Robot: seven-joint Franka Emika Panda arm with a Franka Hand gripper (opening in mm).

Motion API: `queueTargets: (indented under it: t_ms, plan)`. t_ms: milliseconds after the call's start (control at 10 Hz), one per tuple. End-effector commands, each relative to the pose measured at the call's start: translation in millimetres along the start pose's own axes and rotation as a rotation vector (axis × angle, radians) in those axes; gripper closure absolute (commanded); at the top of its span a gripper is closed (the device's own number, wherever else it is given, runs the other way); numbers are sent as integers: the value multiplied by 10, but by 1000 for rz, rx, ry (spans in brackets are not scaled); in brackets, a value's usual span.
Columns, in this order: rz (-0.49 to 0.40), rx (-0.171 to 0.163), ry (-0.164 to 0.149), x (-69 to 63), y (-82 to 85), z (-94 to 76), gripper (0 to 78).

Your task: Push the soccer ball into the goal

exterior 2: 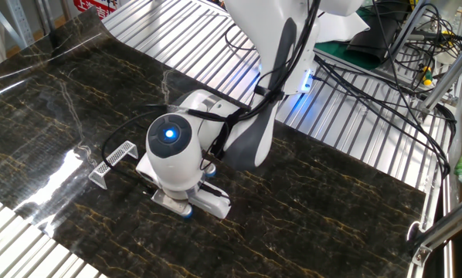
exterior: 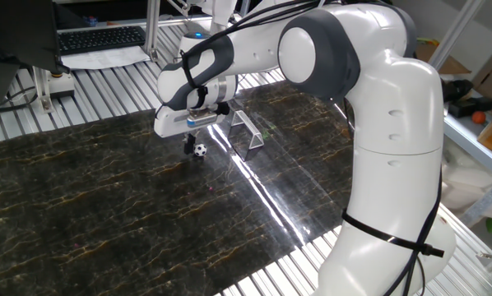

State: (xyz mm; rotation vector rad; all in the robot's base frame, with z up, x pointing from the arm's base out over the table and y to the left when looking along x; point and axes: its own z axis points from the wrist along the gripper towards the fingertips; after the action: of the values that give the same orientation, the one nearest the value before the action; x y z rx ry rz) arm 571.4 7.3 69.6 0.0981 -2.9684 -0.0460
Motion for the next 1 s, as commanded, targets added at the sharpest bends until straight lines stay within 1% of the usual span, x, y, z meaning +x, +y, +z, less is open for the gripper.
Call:
queueTargets:
  t_ms: [100, 200, 300, 400, 600, 800, 1000]
  plan:
    - [-7, -12, -18, -10, -10, -14, 776]
    - [-7, -12, -18, -10, -10, -14, 776]
    - [1, -85, -35, -10, -12, -14, 776]
    - [1, -111, -46, -8, -12, -21, 776]
    - [2, -96, -62, -2, -13, -45, 776]
    - [-2, -88, -63, -2, -13, -45, 776]
    - [-6, -66, -63, -1, -21, -42, 776]
